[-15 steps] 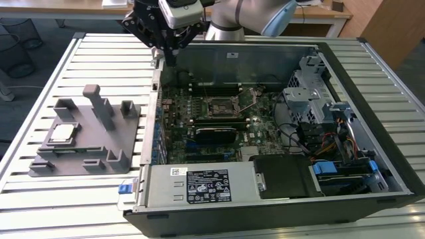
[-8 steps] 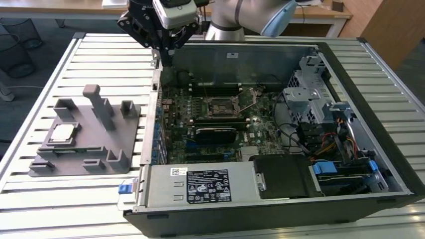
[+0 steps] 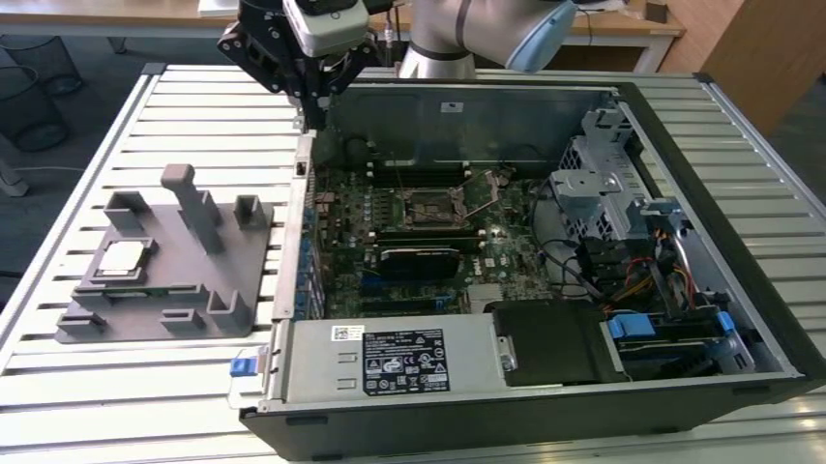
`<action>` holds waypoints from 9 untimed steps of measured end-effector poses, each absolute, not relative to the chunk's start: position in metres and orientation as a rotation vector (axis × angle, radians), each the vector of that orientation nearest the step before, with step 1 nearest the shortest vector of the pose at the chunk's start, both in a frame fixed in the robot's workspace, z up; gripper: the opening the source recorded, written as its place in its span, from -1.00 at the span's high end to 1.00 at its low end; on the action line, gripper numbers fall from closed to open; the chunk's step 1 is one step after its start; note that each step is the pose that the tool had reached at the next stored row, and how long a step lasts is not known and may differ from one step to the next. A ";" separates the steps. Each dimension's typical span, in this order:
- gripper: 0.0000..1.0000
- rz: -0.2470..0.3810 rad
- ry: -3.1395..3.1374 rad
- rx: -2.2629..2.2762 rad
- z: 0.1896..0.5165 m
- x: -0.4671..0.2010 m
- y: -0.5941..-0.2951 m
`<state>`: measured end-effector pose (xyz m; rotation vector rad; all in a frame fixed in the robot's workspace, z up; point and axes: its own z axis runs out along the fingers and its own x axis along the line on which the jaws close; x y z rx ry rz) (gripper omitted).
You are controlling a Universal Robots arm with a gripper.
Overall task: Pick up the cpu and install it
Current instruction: 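Reach for the cpu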
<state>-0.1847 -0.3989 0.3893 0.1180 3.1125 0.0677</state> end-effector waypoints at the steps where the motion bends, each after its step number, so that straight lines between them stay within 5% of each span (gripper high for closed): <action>1: 0.76 0.068 3.113 0.118 0.389 -0.186 -0.399; 9: 0.76 0.068 3.112 0.118 0.389 -0.192 -0.399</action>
